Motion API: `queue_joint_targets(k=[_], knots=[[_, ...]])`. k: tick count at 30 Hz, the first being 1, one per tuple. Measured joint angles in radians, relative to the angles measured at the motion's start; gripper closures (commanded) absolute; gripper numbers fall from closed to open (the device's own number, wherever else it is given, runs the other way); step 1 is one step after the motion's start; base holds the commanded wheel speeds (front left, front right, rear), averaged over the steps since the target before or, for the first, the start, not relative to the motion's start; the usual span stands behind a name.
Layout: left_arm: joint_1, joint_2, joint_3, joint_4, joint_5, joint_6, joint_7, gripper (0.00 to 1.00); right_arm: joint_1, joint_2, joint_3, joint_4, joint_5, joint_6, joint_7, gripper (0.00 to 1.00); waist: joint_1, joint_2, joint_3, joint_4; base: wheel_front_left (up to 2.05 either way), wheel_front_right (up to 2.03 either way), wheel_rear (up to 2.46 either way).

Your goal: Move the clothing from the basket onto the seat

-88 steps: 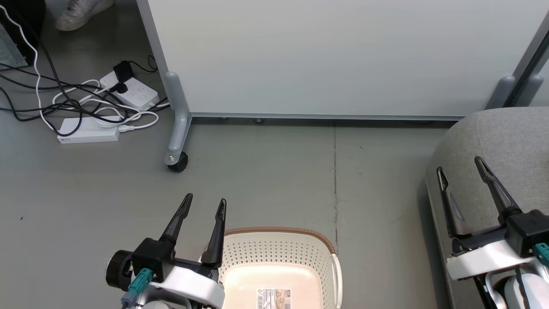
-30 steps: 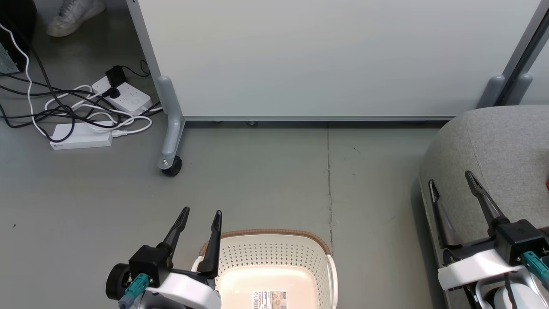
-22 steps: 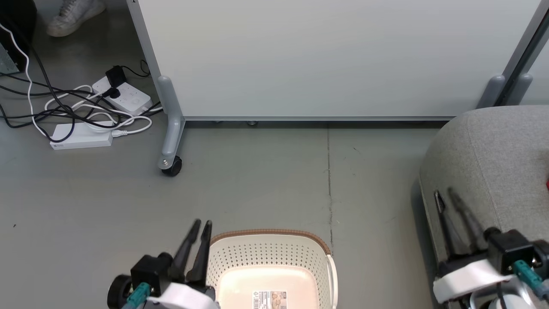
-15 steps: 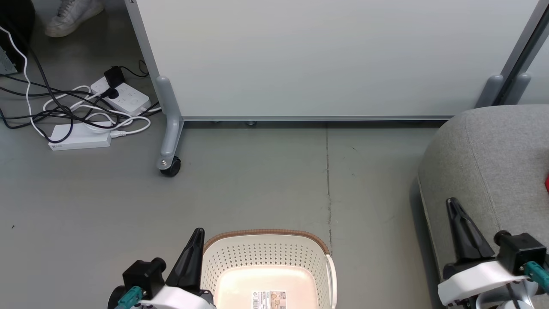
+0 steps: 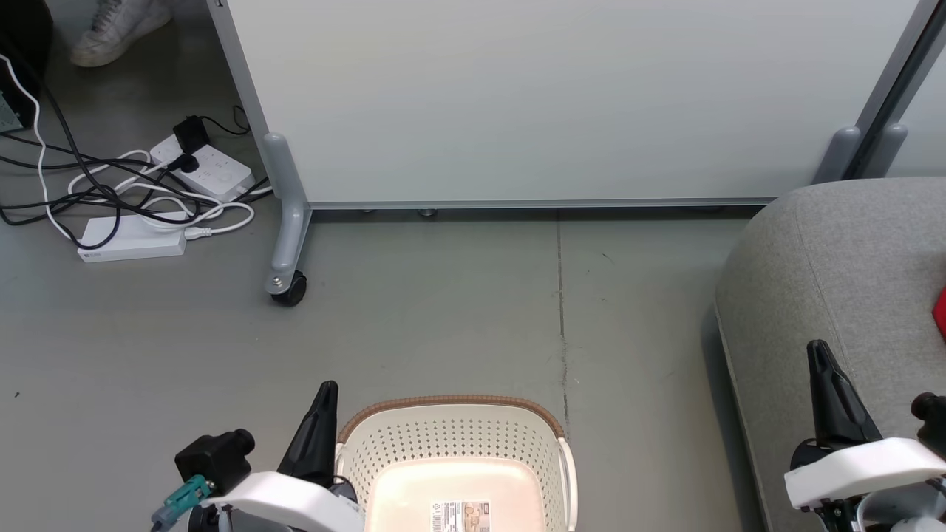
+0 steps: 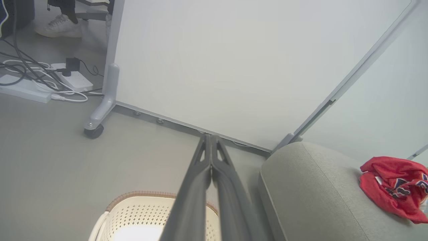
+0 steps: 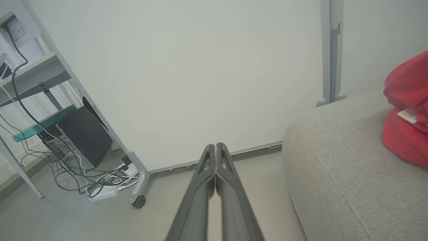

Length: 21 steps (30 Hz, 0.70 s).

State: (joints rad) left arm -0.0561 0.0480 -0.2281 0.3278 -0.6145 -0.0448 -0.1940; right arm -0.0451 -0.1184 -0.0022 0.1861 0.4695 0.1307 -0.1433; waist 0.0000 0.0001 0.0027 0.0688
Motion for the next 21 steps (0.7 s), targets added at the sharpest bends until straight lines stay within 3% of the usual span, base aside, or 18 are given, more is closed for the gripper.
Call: queue_joint_targets(k=[21], knots=[[-0.055,0.0,0.024,0.011,-0.296,-0.026,0.059,1.0,0.015,0.021,-0.093,-0.012,0.329,0.0,0.093,1.0,0.0,0.0,0.0,-0.014,0.0,0.0,0.0]])
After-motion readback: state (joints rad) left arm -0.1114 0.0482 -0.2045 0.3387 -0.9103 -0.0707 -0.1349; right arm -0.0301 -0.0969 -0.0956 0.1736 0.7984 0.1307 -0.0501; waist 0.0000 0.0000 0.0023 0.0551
